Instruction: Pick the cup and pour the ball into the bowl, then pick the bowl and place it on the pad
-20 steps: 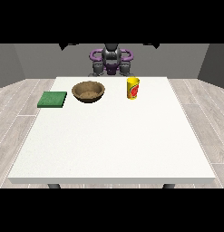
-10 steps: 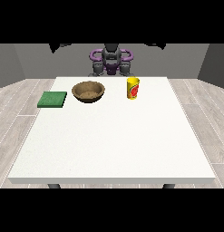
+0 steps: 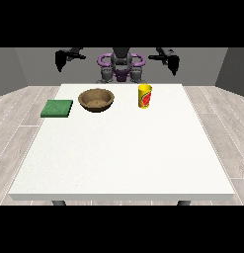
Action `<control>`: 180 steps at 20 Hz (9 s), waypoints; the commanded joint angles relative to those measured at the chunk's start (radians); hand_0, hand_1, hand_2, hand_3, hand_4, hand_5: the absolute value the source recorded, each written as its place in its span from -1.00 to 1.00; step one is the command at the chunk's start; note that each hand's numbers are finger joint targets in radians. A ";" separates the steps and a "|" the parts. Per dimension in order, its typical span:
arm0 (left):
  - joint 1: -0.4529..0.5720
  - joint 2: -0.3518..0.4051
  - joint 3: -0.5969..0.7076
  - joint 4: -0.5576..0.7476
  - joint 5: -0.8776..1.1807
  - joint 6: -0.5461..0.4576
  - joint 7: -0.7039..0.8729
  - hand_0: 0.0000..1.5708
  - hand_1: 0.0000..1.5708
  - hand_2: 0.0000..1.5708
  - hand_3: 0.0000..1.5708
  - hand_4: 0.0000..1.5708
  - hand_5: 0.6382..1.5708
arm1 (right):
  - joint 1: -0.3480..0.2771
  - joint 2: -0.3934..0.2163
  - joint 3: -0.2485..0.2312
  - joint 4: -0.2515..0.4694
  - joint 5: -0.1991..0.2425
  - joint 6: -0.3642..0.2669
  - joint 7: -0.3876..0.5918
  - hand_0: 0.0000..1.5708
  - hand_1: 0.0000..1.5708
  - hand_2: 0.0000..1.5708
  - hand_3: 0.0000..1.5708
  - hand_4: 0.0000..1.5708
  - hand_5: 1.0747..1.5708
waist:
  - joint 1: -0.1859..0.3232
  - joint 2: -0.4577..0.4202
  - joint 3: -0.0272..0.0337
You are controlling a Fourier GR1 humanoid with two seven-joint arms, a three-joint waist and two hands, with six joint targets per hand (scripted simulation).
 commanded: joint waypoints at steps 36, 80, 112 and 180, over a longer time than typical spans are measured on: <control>-0.287 -0.088 0.004 0.924 -0.267 0.492 -0.735 0.68 0.68 1.00 1.00 0.88 0.31 | -0.144 -0.111 -0.073 0.174 -0.029 0.147 -0.127 -1.00 -1.00 -1.00 -1.00 -1.00 1.00 | -0.150 0.172 -0.0005; -0.889 -0.040 -0.859 0.968 -1.579 0.316 0.605 0.92 0.92 1.00 1.00 1.00 -0.13 | -0.191 -0.170 -0.114 0.562 -0.022 0.257 -0.185 -1.00 -1.00 -1.00 -1.00 -1.00 1.00 | -0.133 -0.101 0.0026; -0.462 -0.115 -0.243 0.475 -0.535 0.550 0.289 -1.00 -1.00 -1.00 -1.00 -1.00 0.97 | -0.176 -0.043 -0.092 0.519 -0.004 0.105 -0.147 -1.00 -1.00 -1.00 -1.00 -0.63 1.00 | 0.019 -0.009 -0.0185; -0.209 0.121 0.002 0.293 -0.094 0.006 -0.025 -1.00 -1.00 -1.00 -1.00 0.60 0.85 | -0.406 -0.326 -0.066 0.811 0.260 -0.342 0.221 1.00 1.00 1.00 -0.72 0.12 1.00 | 0.125 -0.013 0.0009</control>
